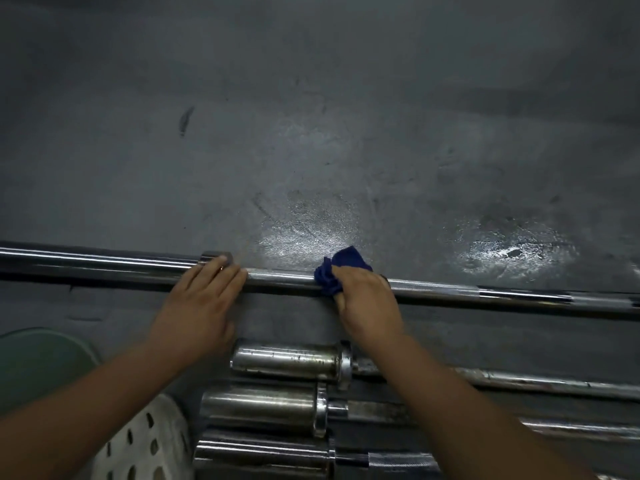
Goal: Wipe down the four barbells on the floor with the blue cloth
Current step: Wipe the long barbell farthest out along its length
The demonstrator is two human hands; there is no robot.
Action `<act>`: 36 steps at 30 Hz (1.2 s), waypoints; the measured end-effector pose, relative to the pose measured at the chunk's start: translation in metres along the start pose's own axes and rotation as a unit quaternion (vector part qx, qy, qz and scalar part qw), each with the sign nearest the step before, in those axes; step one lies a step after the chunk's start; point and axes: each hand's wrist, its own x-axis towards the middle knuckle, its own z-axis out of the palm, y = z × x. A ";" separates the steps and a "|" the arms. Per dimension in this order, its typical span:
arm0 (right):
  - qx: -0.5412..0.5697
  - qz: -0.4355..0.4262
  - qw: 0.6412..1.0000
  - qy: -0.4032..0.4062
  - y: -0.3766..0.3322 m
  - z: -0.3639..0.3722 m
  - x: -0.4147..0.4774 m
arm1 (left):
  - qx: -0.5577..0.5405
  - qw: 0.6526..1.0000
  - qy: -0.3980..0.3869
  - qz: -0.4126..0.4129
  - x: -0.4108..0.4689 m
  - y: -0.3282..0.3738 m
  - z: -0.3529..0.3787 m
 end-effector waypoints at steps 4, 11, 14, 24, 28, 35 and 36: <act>0.062 0.072 0.995 -0.028 -0.003 -0.009 -0.018 | -0.025 0.999 0.012 -0.023 -0.018 0.015 -0.007; 0.268 0.216 0.933 0.105 -0.016 -0.048 -0.041 | -0.022 0.995 0.087 -0.035 -0.043 0.043 -0.044; 0.282 0.200 0.930 0.123 -0.021 -0.067 -0.057 | -0.007 0.994 0.105 -0.034 -0.059 0.057 -0.071; 0.277 0.142 0.937 0.157 -0.020 -0.151 -0.127 | 0.007 0.990 0.118 -0.071 -0.124 0.106 -0.166; 0.263 0.130 0.943 0.155 -0.014 -0.189 -0.148 | -0.001 0.990 0.108 -0.090 -0.129 0.126 -0.203; 0.211 0.129 0.954 0.169 -0.008 -0.218 -0.155 | -0.087 0.989 0.099 -0.067 -0.097 0.165 -0.186; 0.204 0.136 0.956 0.163 -0.008 -0.216 -0.155 | -0.114 0.987 0.091 -0.073 -0.092 0.167 -0.179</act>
